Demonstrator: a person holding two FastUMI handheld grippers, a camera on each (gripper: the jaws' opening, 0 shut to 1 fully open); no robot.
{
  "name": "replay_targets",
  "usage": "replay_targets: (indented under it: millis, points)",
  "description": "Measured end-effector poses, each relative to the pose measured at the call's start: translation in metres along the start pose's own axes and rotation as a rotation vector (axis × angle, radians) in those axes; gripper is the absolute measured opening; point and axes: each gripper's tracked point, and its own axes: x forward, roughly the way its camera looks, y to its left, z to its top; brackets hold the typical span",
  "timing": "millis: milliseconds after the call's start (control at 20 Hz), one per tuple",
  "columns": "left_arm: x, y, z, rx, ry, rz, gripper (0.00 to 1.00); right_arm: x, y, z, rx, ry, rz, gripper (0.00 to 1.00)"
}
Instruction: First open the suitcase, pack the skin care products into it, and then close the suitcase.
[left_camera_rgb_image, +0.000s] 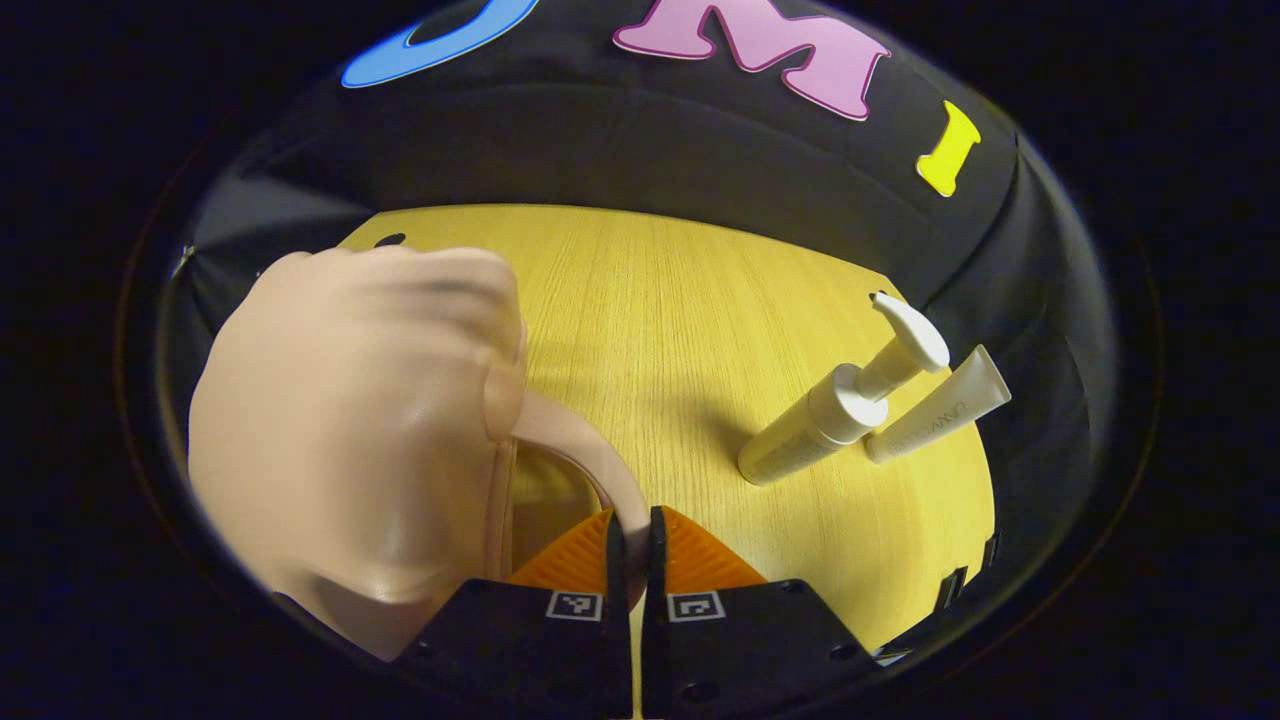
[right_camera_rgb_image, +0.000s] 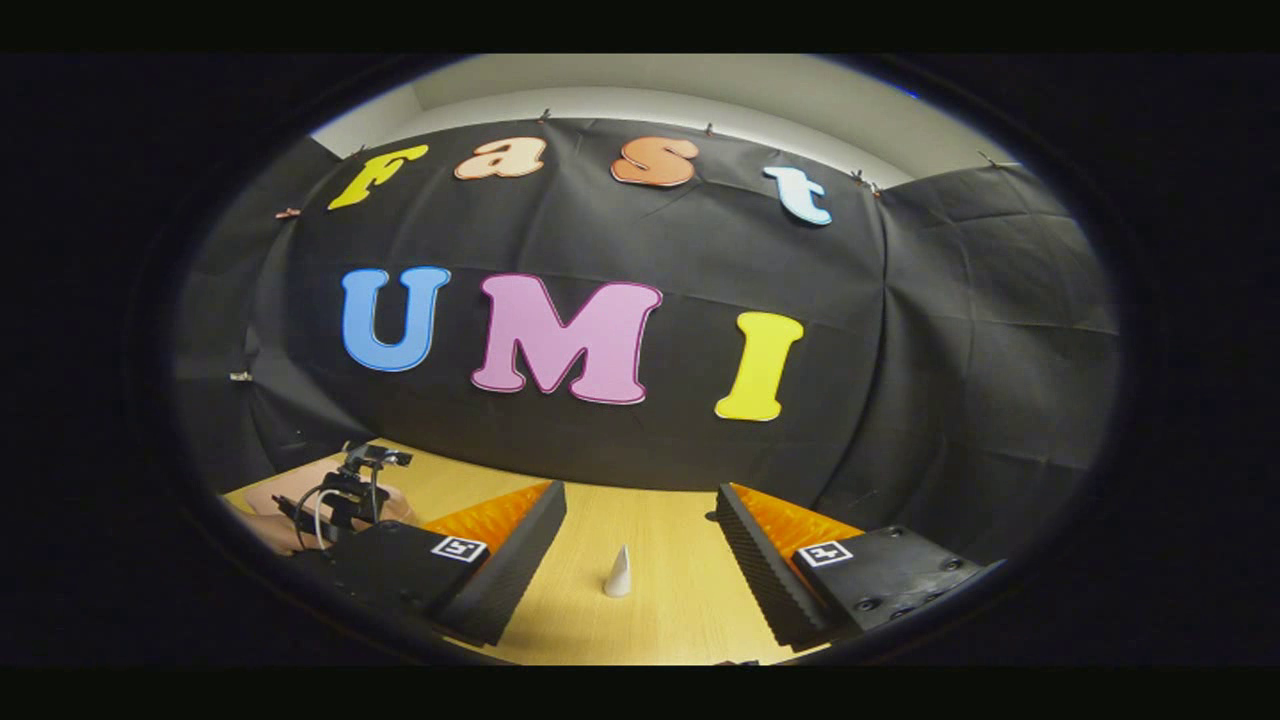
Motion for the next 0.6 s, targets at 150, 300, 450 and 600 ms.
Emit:
replay_targets:
  millis: [150, 300, 450, 600]
  points:
    - [-0.009, -0.004, 0.008, 0.022, 0.003, -0.018, 0.06, -0.004, -0.007, 0.001, 0.003, -0.012, -0.005, 0.96]
    - [-0.029, -0.002, 0.021, 0.030, 0.004, -0.010, 0.06, -0.007, -0.014, -0.004, 0.013, -0.003, -0.012, 0.96]
    - [-0.066, -0.001, 0.041, 0.026, -0.010, -0.045, 0.06, -0.010, -0.021, -0.006, 0.034, -0.006, -0.018, 0.96]
    - [-0.109, 0.008, 0.071, 0.065, -0.056, -0.051, 0.06, -0.014, -0.026, -0.007, 0.041, -0.009, -0.021, 0.96]
